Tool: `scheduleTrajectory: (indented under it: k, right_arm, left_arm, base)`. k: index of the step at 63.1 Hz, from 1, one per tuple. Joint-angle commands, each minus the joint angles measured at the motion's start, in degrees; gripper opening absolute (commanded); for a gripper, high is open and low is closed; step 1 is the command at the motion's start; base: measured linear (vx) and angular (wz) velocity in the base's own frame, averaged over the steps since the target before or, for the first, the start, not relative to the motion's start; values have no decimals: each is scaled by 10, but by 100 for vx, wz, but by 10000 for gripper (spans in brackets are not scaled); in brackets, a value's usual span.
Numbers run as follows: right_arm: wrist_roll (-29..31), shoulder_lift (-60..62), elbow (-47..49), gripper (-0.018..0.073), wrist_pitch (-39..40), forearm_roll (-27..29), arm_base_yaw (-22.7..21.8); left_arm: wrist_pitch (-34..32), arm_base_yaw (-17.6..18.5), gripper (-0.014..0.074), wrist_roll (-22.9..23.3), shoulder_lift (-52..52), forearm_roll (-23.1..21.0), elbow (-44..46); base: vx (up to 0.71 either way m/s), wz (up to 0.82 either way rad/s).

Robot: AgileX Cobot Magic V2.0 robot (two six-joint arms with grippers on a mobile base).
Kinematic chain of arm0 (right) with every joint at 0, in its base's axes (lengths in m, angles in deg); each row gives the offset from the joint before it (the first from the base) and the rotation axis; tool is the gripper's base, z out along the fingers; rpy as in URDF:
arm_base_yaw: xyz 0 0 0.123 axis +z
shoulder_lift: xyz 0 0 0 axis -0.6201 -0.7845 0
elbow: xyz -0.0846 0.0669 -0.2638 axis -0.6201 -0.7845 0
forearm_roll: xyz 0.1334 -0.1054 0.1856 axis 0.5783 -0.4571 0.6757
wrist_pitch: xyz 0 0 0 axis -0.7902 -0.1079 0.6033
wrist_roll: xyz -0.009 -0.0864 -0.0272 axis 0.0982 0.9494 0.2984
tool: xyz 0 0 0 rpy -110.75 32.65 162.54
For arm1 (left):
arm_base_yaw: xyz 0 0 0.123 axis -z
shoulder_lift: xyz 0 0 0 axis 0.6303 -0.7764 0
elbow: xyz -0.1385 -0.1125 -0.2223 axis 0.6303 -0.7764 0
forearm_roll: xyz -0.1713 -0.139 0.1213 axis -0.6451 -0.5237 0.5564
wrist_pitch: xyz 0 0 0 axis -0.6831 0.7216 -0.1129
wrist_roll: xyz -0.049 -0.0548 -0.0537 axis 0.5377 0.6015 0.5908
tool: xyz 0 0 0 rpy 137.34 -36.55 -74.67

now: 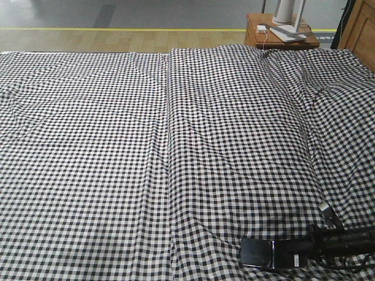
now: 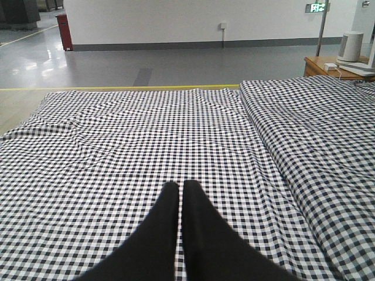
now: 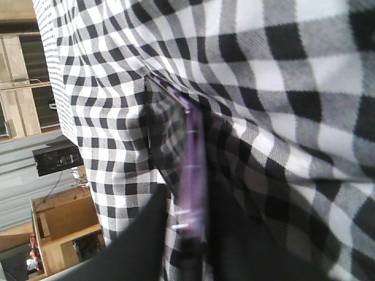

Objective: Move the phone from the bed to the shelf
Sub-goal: 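Close the right gripper on the black phone's edge, then lift the phone with the right gripper up off the bed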

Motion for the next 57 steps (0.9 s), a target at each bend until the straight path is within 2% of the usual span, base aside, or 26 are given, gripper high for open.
scheduleTrajectory:
  k: [1, 10, 27, 47, 57]
  right_arm:
    - [12, 31, 4, -13, -56, 15, 1]
    - [33, 31, 4, -11, -88, 23, 1]
    - [35, 64, -11, -7, -89, 28, 1]
    - [75, 183, -115, -3, -89, 35, 8]
    - [85, 264, -151, -3, -89, 25, 29]
  left_arm:
    - [-40, 0, 1, 0, 5, -5, -4]
    - [-40, 0, 1, 0, 5, -5, -4]
    - [-40, 0, 1, 0, 5, -5, -4]
    - [-40, 0, 1, 0, 5, -5, -4]
    - [-40, 0, 1, 0, 5, -5, -4]
  base:
    - [0, 0]
    - [0, 0]
    - [0, 0]
    - [0, 0]
    - [0, 0]
